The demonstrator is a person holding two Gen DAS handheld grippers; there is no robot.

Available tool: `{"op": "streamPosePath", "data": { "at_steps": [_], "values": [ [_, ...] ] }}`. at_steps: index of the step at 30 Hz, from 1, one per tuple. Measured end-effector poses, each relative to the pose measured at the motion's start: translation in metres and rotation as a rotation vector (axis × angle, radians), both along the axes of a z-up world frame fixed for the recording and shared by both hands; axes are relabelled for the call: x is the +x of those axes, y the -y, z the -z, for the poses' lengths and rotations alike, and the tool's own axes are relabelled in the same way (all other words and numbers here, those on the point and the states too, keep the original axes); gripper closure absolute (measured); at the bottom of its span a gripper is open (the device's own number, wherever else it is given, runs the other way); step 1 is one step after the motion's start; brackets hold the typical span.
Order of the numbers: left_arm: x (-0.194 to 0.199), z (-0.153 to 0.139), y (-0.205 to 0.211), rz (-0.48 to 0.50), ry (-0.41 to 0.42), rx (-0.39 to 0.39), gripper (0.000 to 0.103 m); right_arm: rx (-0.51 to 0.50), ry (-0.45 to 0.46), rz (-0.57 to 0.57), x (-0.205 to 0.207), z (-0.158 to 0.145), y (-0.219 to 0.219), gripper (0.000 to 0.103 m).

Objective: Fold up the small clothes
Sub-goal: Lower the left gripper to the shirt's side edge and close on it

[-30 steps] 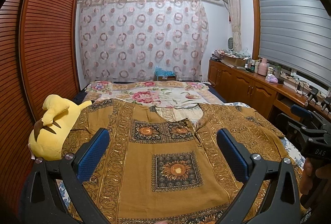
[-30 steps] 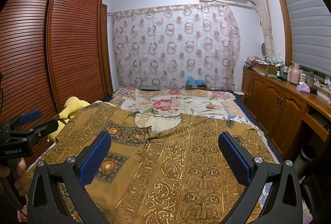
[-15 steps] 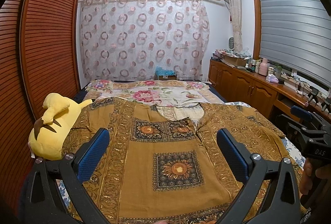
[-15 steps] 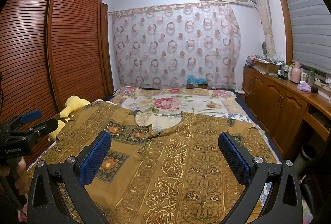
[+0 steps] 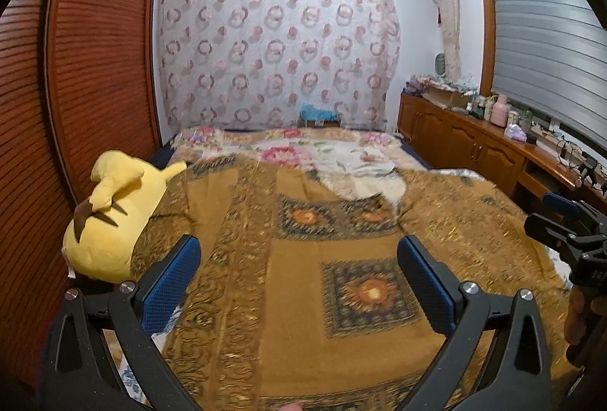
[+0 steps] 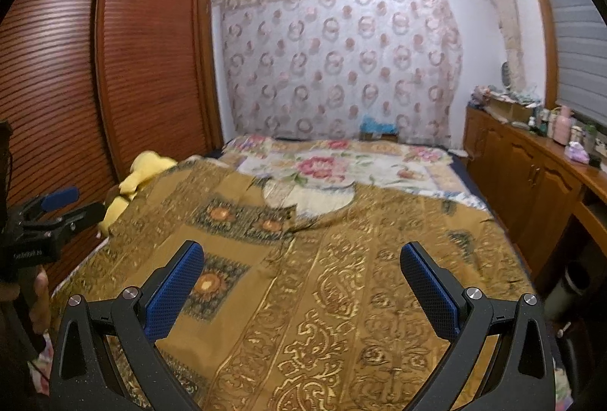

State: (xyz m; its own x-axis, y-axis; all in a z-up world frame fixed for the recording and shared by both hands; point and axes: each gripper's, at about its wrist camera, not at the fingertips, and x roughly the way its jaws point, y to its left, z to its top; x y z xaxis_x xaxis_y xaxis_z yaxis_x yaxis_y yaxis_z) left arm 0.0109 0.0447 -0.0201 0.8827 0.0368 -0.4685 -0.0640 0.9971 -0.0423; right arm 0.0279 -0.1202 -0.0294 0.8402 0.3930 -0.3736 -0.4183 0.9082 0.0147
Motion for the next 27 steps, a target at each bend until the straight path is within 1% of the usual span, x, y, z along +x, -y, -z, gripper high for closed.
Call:
{"op": "streamPosePath", "data": {
  "at_steps": [5, 11, 14, 16, 20, 21, 25, 27],
  "values": [
    [0.006, 0.017, -0.032, -0.023, -0.059, -0.015, 0.000, -0.033, -0.047, -0.051, 0.013, 0.006, -0.012, 0.000],
    [0.009, 0.029, -0.066, -0.081, -0.105, 0.019, 0.000, -0.093, -0.090, -0.100, 0.028, 0.007, -0.022, 0.000],
    [0.009, 0.034, -0.082, -0.094, -0.123, 0.020, 0.000, -0.112, -0.113, -0.137, 0.033, 0.007, -0.026, 0.000],
    [0.011, 0.039, -0.094, -0.093, -0.139, 0.003, 0.000, -0.117, -0.139, -0.195, 0.035, 0.006, -0.029, 0.000],
    [0.014, 0.049, -0.117, -0.060, -0.179, -0.073, 0.000, -0.146, -0.172, -0.257, 0.039, 0.005, -0.035, 0.000],
    [0.016, 0.051, -0.122, -0.063, -0.188, -0.083, 0.001, -0.155, -0.180, -0.266, 0.040, 0.005, -0.036, 0.000],
    [0.021, 0.057, -0.132, -0.071, -0.221, -0.060, 0.007, -0.188, -0.221, -0.286, 0.052, 0.005, -0.036, 0.000],
    [0.025, 0.062, -0.137, -0.064, -0.245, -0.048, 0.013, -0.196, -0.243, -0.289, 0.059, 0.005, -0.036, 0.000]
  ]
}}
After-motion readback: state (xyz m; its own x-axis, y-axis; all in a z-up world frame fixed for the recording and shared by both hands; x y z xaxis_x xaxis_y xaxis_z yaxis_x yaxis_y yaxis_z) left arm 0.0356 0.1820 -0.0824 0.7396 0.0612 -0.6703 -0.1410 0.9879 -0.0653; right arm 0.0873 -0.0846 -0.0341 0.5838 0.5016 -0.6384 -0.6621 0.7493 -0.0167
